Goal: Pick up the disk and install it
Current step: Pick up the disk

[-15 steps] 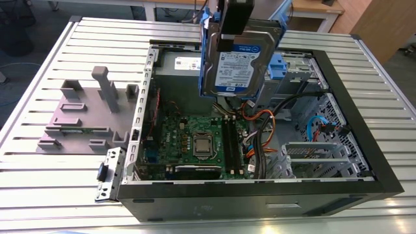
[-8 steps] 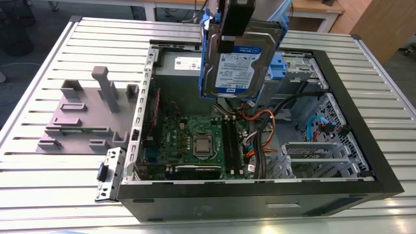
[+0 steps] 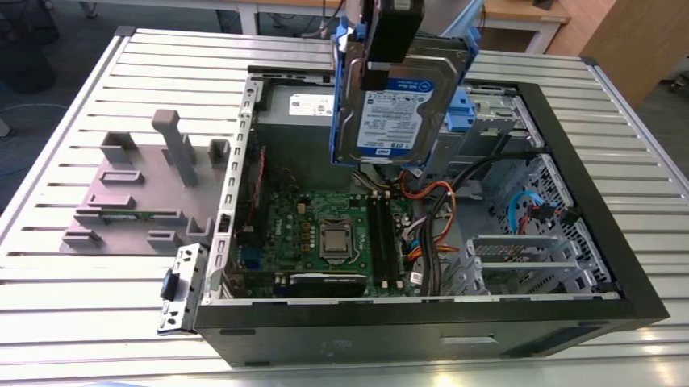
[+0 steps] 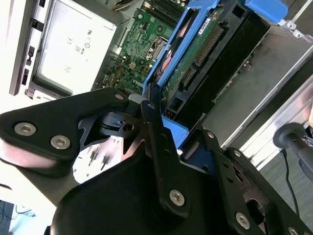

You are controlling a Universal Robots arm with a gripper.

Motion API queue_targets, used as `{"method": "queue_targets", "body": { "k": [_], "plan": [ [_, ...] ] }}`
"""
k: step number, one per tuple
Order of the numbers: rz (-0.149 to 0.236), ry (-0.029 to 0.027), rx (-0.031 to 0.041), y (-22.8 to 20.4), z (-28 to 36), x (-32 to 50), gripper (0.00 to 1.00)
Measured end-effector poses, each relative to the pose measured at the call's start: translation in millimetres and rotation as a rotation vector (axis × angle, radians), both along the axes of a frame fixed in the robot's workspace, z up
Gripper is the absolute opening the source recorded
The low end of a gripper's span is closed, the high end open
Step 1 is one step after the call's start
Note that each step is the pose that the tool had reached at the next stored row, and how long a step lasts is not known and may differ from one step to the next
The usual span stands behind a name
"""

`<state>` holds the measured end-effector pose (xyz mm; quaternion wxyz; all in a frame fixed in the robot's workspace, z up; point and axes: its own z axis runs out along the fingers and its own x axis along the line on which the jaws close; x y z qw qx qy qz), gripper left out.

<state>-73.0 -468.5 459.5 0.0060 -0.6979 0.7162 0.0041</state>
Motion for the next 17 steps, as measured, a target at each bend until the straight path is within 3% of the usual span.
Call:
{"method": "queue_targets", "body": {
  "k": [17],
  "plan": [
    [0.000, 0.0000, 0.0001, -11.0, -0.1, 0.5, 0.37]
  ]
}}
